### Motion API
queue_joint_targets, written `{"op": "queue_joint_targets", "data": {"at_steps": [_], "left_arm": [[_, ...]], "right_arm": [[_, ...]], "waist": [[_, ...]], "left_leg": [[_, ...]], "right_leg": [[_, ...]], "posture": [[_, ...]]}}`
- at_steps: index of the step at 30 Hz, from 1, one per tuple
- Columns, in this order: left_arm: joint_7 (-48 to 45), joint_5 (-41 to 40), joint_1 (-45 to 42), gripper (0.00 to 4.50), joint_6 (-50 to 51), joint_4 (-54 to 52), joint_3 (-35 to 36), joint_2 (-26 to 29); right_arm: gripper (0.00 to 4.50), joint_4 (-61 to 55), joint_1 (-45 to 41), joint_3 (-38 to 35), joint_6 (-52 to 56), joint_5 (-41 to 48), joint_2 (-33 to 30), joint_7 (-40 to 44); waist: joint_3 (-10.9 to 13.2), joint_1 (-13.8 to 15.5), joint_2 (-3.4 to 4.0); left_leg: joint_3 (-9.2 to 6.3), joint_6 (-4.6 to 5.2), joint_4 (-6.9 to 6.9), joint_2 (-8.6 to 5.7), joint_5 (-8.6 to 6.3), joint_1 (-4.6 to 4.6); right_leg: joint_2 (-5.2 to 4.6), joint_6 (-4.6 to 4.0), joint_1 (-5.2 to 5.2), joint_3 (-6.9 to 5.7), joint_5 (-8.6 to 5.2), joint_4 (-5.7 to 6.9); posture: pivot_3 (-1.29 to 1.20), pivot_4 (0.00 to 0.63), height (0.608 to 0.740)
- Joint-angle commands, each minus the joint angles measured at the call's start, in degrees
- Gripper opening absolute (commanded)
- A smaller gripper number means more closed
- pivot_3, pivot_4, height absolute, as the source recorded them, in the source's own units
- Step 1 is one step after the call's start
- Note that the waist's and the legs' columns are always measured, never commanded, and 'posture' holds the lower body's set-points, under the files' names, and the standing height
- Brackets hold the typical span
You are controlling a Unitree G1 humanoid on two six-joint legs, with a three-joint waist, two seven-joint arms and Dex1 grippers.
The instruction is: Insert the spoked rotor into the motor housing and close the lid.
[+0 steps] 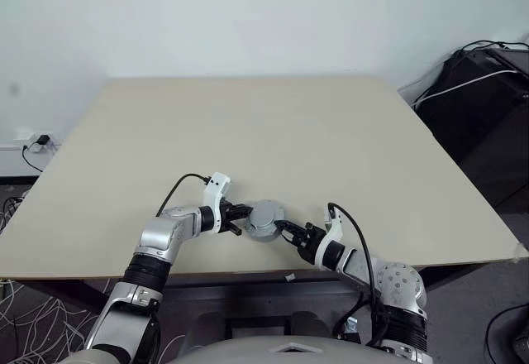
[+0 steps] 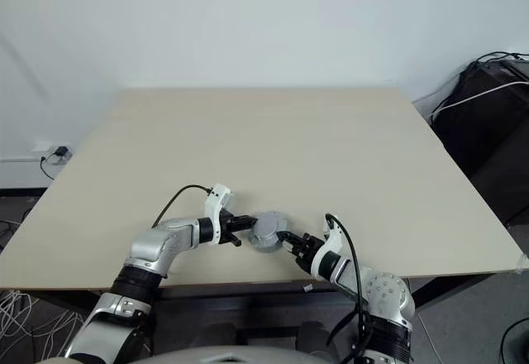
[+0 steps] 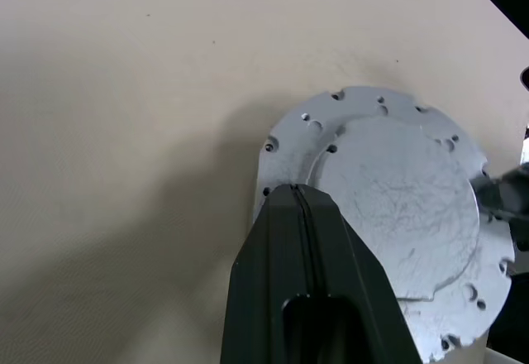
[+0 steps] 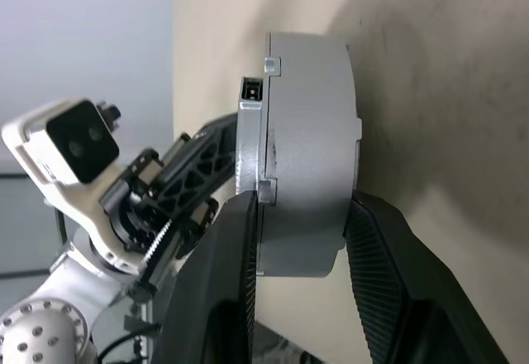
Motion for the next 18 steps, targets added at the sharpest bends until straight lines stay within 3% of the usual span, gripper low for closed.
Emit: {"op": "queue_joint_targets", "data": {"at_steps": [1, 18], "left_arm": [[-1.02, -0.11, 0.62, 0.0, 1.14, 0.25, -3.12, -1.93], [-1.29, 0.39, 0.73, 0.0, 1.09, 0.02, -3.29, -1.82]], "right_arm": [[1.23, -2.5, -2.21, 5.41, 1.78, 2.39, 1.41, 2.89], [1.23, -3.24, -1.52, 9.09, -2.68, -2.41, 0.26, 5.38]], "waist": [[0.0, -0.06, 0.0], [-0.05, -0.27, 0.06]], "left_leg": [[0.0, 0.0, 0.0, 0.0, 0.0, 0.01], [-0.01, -0.03, 0.02, 0.03, -0.01, 0.2]], "right_leg": [[0.01, 0.0, 0.0, 0.0, 0.0, 0.01], [0.01, 0.24, 0.16, 0.0, -0.08, 0.01]], "posture": [[0.0, 0.0, 0.74], [0.0, 0.0, 0.74]]}}
